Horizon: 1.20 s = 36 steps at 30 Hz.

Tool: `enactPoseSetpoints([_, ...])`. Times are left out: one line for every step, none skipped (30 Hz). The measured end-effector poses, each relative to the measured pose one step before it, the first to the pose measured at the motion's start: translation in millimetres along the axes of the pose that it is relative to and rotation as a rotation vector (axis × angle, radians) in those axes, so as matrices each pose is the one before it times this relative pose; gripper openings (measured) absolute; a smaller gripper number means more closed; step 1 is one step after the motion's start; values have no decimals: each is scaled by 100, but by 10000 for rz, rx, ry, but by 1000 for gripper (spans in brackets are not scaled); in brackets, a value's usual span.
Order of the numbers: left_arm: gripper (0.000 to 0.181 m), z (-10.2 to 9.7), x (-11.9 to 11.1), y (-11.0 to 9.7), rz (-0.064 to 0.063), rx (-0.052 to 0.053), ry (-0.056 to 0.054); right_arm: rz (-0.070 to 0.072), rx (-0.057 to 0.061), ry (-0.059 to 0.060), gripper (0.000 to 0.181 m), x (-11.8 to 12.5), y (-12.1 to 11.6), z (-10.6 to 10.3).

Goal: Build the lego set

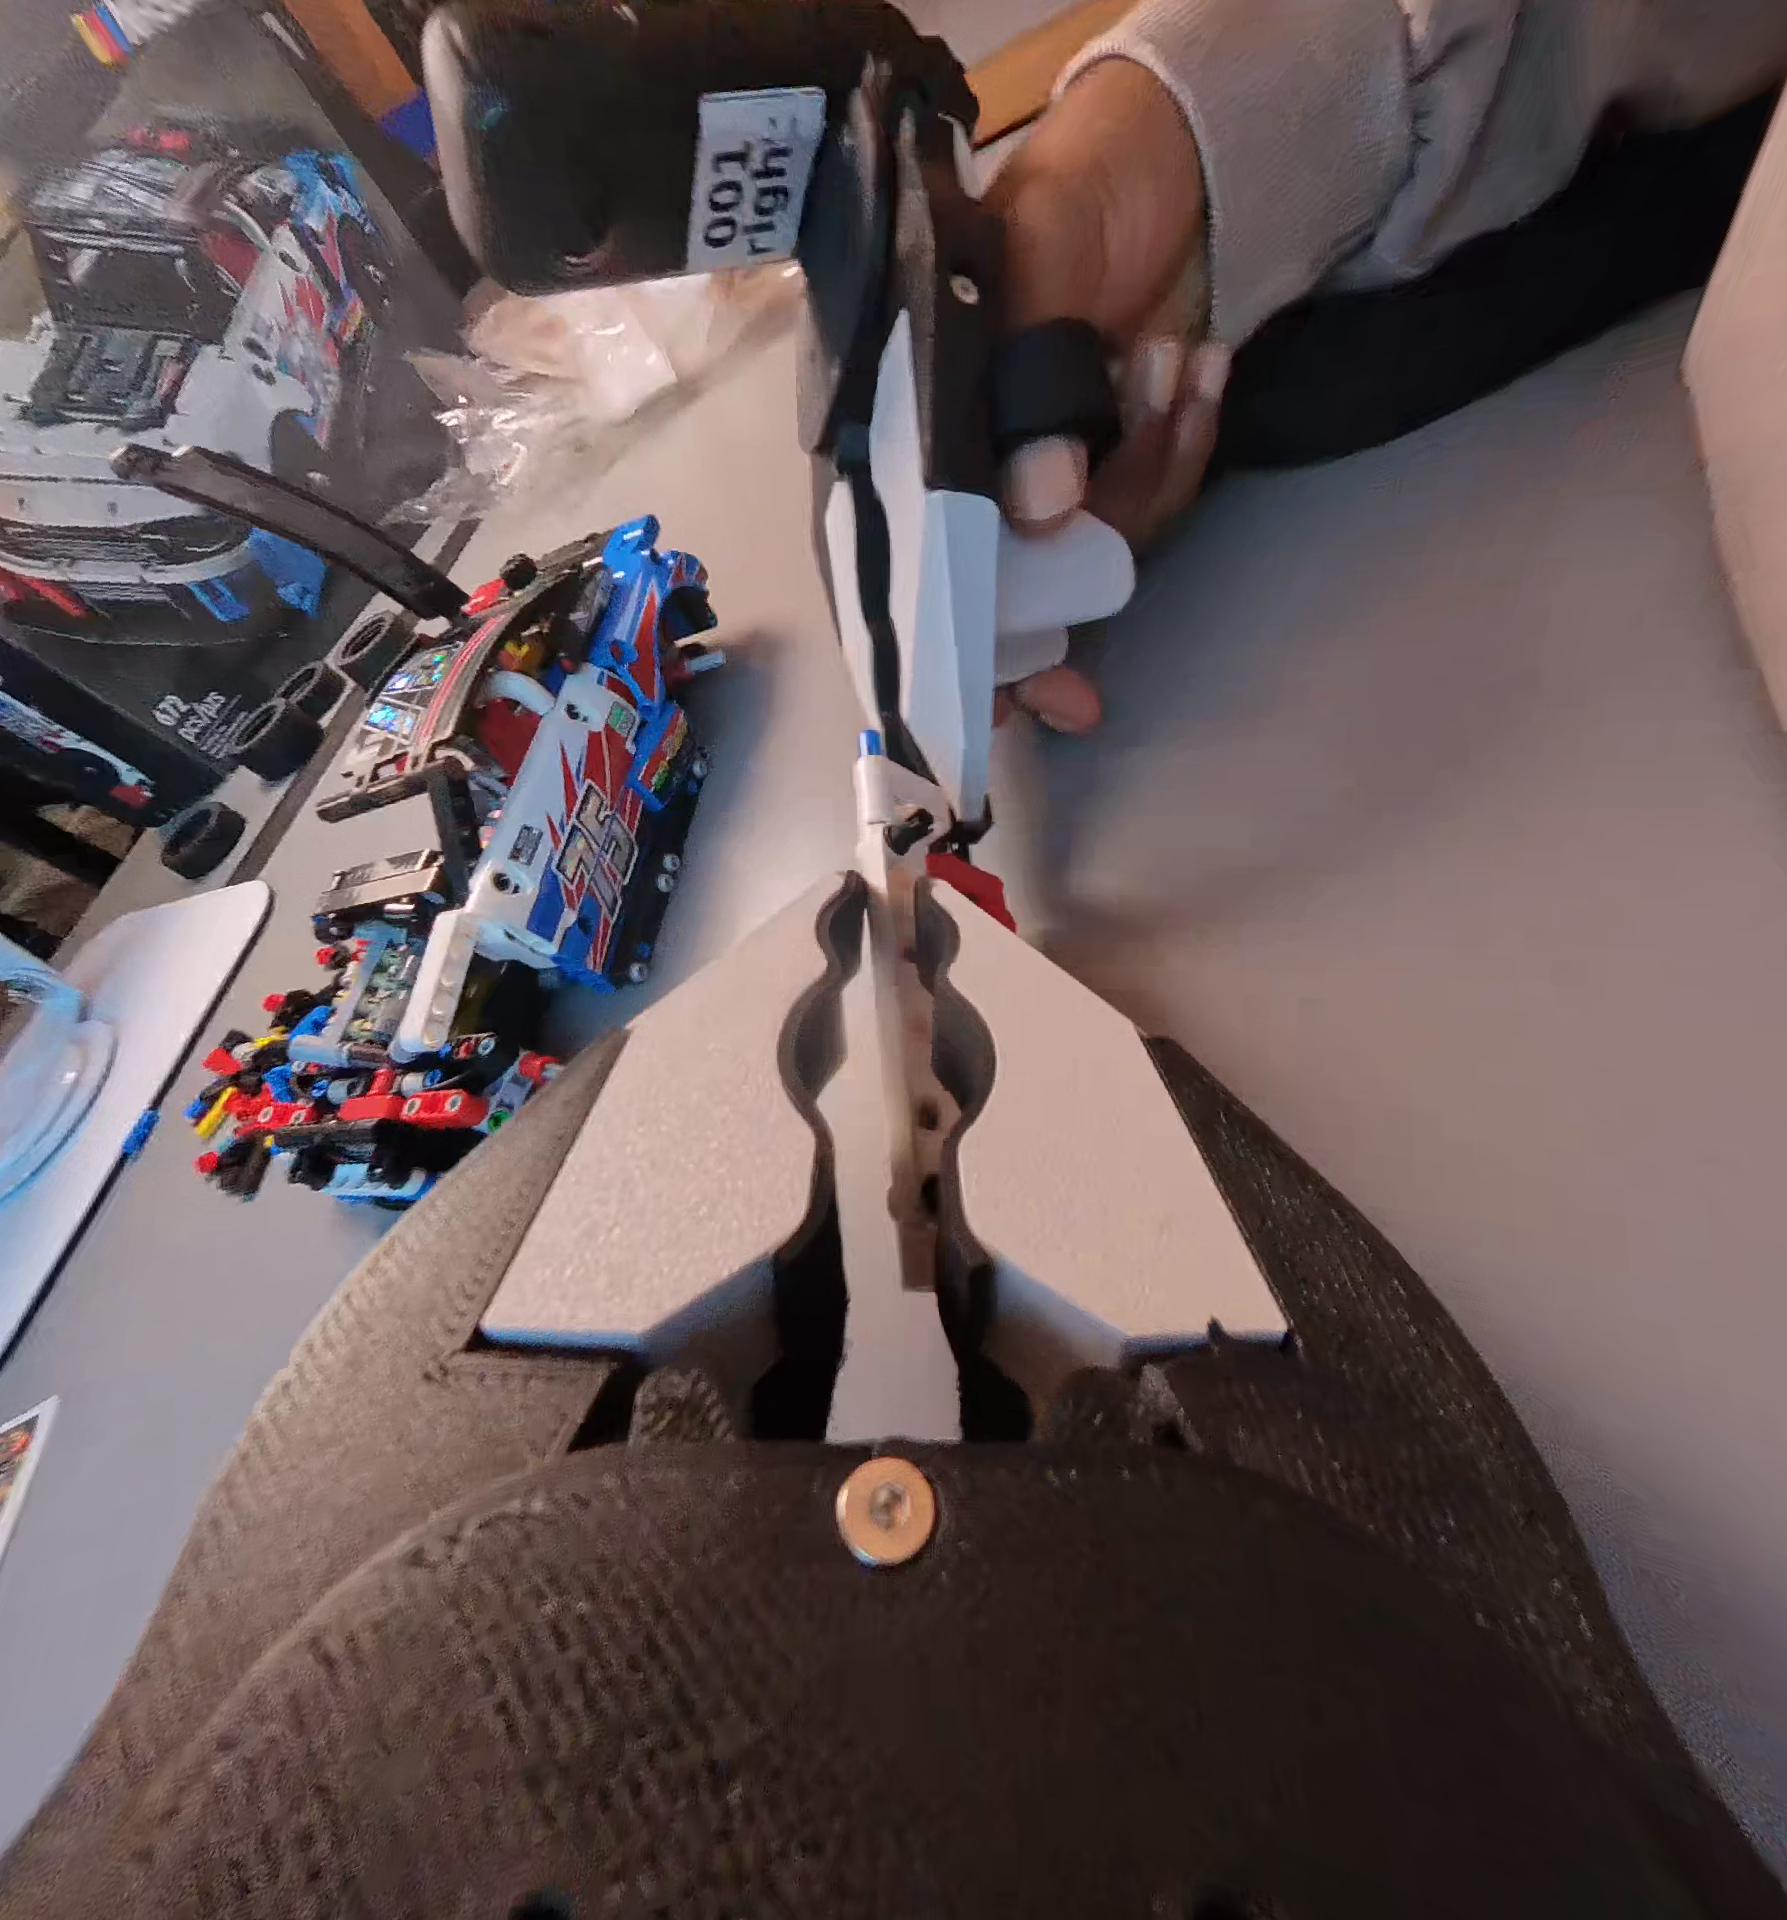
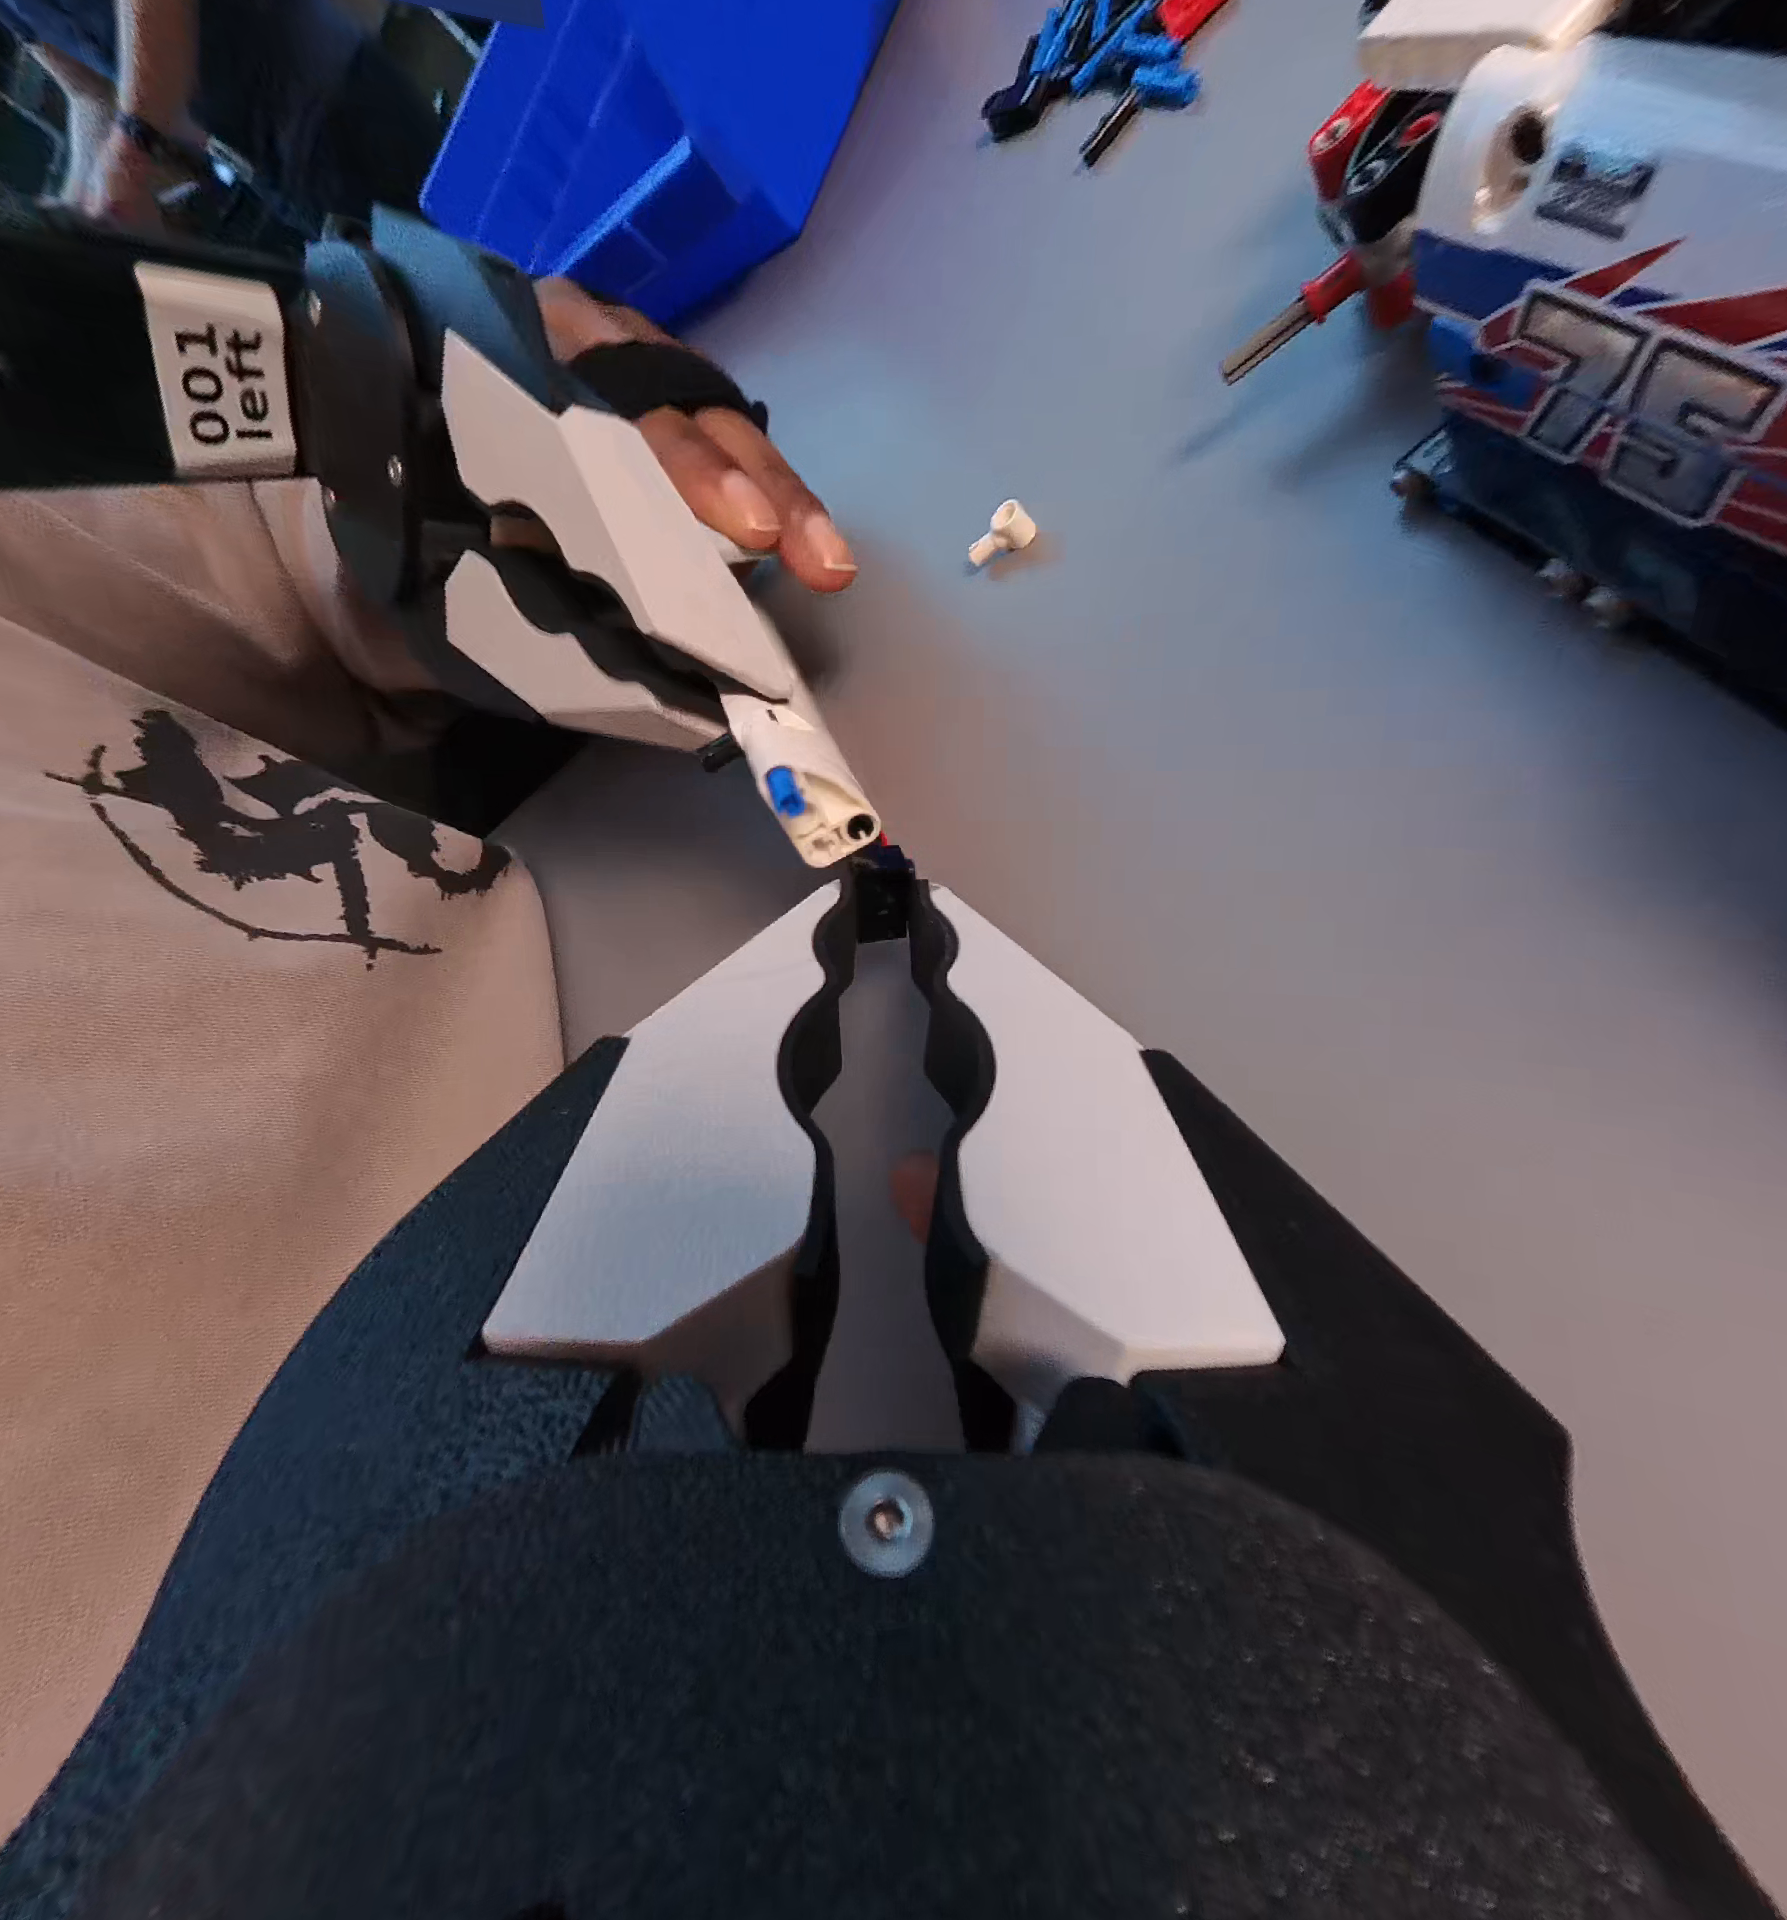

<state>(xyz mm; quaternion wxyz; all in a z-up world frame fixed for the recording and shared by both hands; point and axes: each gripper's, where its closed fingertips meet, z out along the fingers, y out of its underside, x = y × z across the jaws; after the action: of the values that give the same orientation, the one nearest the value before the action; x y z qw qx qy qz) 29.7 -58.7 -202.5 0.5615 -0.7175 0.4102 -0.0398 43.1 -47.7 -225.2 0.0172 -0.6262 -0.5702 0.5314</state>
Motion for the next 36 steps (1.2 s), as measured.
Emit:
enactPoseSetpoints([11,4,230,-111,-259,68,171,49,46,-86,6,83,-90,-170])
enactPoseSetpoints([10,-29,-73,-4,-425,66,90,-11,-30,-86,6,-87,40,12])
enactPoseSetpoints([8,-10,-181,27,-366,37,75,-84,12,-65,6,-174,-42,102])
enactPoseSetpoints([7,36,-64,134,-359,-42,152,-81,-5,-75,6,-234,-33,180])
enactPoseSetpoints([9,-9,-46,33,-320,5,187,-150,-46,86,6,43,28,115])
enactPoseSetpoints([10,44,-98,97,-345,-57,150,-98,64,-64,6,-168,-133,24])
enactPoseSetpoints([17,119,36,220,-389,-168,254,-131,117,-154,6,-323,-216,-15])
enactPoseSetpoints([20,168,270,318,-413,-243,388,-125,114,-56,6,-207,-223,-27])
enactPoseSetpoints([20,174,526,274,-410,-229,516,-174,4,74,6,-23,-59,29])
enactPoseSetpoints([17,168,459,316,-390,-251,443,-176,-26,42,6,-62,29,67])
enactPoseSetpoints([14,146,-54,453,-291,-321,84,-61,-107,-4,6,-90,172,103])
enactPoseSetpoints([12,77,-13,540,-132,-346,76,-50,-66,44,6,11,132,60])
enactPoseSetpoints([8,30,227,440,-110,-295,222,-7,-27,62,6,109,79,-16])
enactPoseSetpoints([5,-85,86,39,-181,-89,129,31,41,40,6,118,-41,-140])
enactPoseSetpoints([6,-148,-222,8,-141,-89,-84,60,90,40,6,132,-148,-214])
enactPoseSetpoints([9,-203,-378,16,-12,-81,-211,50,124,37,6,152,-210,-266])
enactPoseSetpoints([13,-262,-269,50,-19,-136,-153,35,132,59,6,153,-222,-281])
enactPoseSetpoints([16,-267,-78,72,-100,-193,-12,13,115,66,6,128,-196,-278])
enactPoseSetpoints([18,-245,99,109,-177,-229,122,-13,93,57,6,96,-159,-226])
enactPoseSetpoints([21,-179,173,183,-238,-271,189,-14,95,43,6,59,-176,-173])
enactPoseSetpoints([25,-49,239,314,-246,-356,235,-5,74,18,6,6,-150,-114])
enactPoseSetpoints([27,129,173,496,-202,-484,198,-17,42,-4,6,-26,-112,-57])
enactPoseSetpoints([27,284,54,533,-126,-511,98,-38,26,-13,6,-73,-80,-14])
enactPoseSetpoints([29,354,51,618,-37,-590,49,-51,13,-20,6,-121,-35,2])
enactPoseSetpoints([25,129,219,-92,13,-181,104,-60,2,-16,6,-123,-6,-14])
enactPoseSetpoints([23,115,243,42,-5,-252,121,-66,16,6,6,-78,-1,-42])
enactPoseSetpoints([18,93,351,54,-72,-212,220,-43,19,7,6,-36,8,-76])
enactPoseSetpoints([14,103,392,48,-87,-154,285,-14,22,-7,6,-12,12,-79])
enactPoseSetpoints([12,11,38,-44,152,-83,59,-20,31,-23,6,-19,-25,-97])
enactPoseSetpoints([9,-121,-186,-147,371,39,-139,-77,60,-30,6,-46,-101,-137])
enactPoseSetpoints([7,-281,-626,-316,344,241,-442,-117,74,41,6,18,-157,-180])
enactPoseSetpoints([4,-418,-640,-623,159,544,-388,-140,63,152,6,187,-169,-219])
enactPoseSetpoints([2,-614,-445,-1050,86,901,-249,-176,147,155,7,196,-285,-279])
enactPoseSetpoints([0,-746,-753,-1221,-60,998,-497,-112,247,67,6,95,-424,-316])
enactPoseSetpoints([0,-634,-708,-897,10,714,-518,-24,272,27,6,69,-449,-329])
enactPoseSetpoints([0,-489,-453,-916,277,707,-505,0,174,42,7,118,-320,-283])
